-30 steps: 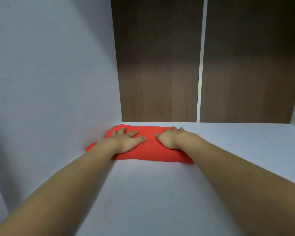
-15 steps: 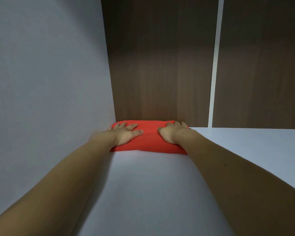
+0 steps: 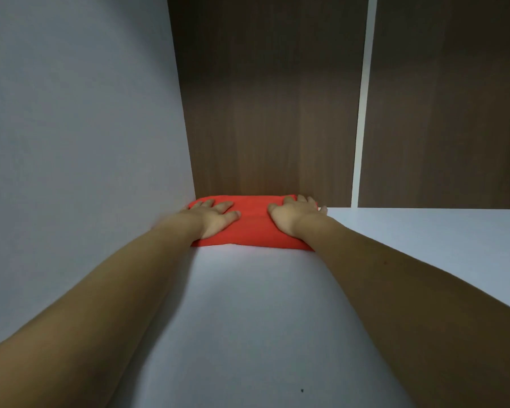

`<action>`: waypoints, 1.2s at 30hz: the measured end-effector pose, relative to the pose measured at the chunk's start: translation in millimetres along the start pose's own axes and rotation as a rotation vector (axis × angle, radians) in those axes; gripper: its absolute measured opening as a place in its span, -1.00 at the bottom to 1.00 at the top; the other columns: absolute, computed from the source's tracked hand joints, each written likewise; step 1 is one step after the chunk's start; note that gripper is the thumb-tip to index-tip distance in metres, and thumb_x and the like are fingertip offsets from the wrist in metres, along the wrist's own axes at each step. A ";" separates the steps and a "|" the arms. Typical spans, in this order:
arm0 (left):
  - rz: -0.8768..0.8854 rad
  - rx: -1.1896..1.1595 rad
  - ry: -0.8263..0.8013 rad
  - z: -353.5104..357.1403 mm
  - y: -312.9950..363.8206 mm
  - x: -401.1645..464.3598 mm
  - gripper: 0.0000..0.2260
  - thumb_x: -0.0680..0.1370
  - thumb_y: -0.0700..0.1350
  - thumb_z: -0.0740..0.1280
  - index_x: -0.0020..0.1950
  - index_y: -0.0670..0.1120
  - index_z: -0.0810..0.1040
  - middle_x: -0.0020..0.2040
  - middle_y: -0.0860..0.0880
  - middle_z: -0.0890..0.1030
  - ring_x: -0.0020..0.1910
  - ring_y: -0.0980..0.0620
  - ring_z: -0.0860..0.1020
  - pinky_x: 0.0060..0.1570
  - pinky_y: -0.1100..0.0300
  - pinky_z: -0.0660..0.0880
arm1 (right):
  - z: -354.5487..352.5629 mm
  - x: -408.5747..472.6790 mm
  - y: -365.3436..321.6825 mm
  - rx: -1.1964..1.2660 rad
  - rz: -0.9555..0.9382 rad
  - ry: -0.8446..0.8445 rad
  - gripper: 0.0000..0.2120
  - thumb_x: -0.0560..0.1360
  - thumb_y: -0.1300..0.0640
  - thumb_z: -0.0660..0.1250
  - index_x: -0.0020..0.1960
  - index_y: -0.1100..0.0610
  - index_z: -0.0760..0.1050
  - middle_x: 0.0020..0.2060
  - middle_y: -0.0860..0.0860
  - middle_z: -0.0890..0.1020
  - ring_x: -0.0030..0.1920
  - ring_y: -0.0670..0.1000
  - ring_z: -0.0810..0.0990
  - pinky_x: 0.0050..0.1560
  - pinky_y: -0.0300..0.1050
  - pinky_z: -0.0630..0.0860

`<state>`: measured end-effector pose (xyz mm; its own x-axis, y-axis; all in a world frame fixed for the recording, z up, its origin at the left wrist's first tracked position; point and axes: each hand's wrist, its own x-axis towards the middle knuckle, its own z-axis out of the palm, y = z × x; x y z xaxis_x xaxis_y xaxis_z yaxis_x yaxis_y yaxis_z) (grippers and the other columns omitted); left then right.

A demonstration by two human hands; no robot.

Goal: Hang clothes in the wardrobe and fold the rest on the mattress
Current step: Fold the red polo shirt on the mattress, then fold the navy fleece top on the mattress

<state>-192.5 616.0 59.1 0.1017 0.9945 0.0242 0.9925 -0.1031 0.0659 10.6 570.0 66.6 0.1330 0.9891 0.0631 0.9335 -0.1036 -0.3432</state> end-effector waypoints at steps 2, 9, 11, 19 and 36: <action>0.000 0.045 0.065 -6.7 4.6 -12.2 -0.40 0.61 0.36 -0.11 0.61 0.18 0.04 0.63 -0.04 0.06 0.59 -0.10 0.08 0.53 -0.18 -0.02 | -8.4 -17.3 5.8 0.038 -0.028 0.060 -0.34 0.61 -0.25 -0.05 0.58 0.10 0.13 0.56 0.13 0.16 0.56 0.17 0.07 0.53 0.22 -0.03; 0.264 -0.099 0.387 -39.3 52.5 -99.2 -0.49 0.67 0.09 0.11 0.56 -0.13 0.26 0.56 -0.18 0.25 0.51 -0.19 0.26 0.49 0.04 0.18 | -76.6 -112.4 62.8 0.111 -0.034 0.193 -0.52 0.54 -0.03 0.24 0.39 0.14 0.35 0.31 0.12 0.49 0.26 0.19 0.49 0.23 0.01 0.46; 0.339 -0.083 0.410 -44.6 75.4 -129.4 -0.49 0.68 0.09 0.11 0.54 -0.16 0.28 0.54 -0.19 0.29 0.50 -0.18 0.27 0.48 0.05 0.19 | -84.4 -147.5 77.7 0.098 0.001 0.243 -0.57 0.55 -0.01 0.25 0.35 0.15 0.37 0.26 0.11 0.51 0.18 0.17 0.51 0.10 -0.04 0.47; 0.630 -0.035 0.424 -37.2 155.9 -228.6 -0.56 0.70 0.02 0.06 0.47 -0.23 0.31 0.47 -0.19 0.34 0.47 -0.15 0.28 0.47 -0.03 0.16 | -96.3 -292.8 128.5 -0.017 0.161 0.346 -0.64 0.56 0.01 0.25 0.25 0.19 0.36 0.28 0.16 0.47 0.12 0.14 0.47 0.00 -0.05 0.41; 1.183 -0.346 0.505 3.9 345.5 -525.0 -0.55 0.67 -0.06 0.14 0.53 -0.22 0.25 0.51 -0.19 0.31 0.49 -0.16 0.24 0.51 0.05 0.07 | -125.9 -674.7 256.1 -0.041 0.453 0.523 -0.39 0.59 0.07 0.20 0.57 0.18 0.09 0.53 0.11 0.21 0.51 0.10 0.21 0.42 -0.09 0.21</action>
<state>97.2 58.4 65.2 0.7740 0.1960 0.6021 0.2488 -0.9685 -0.0046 201.9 -137.1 54.0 0.6464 0.6681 0.3686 0.7584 -0.5091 -0.4071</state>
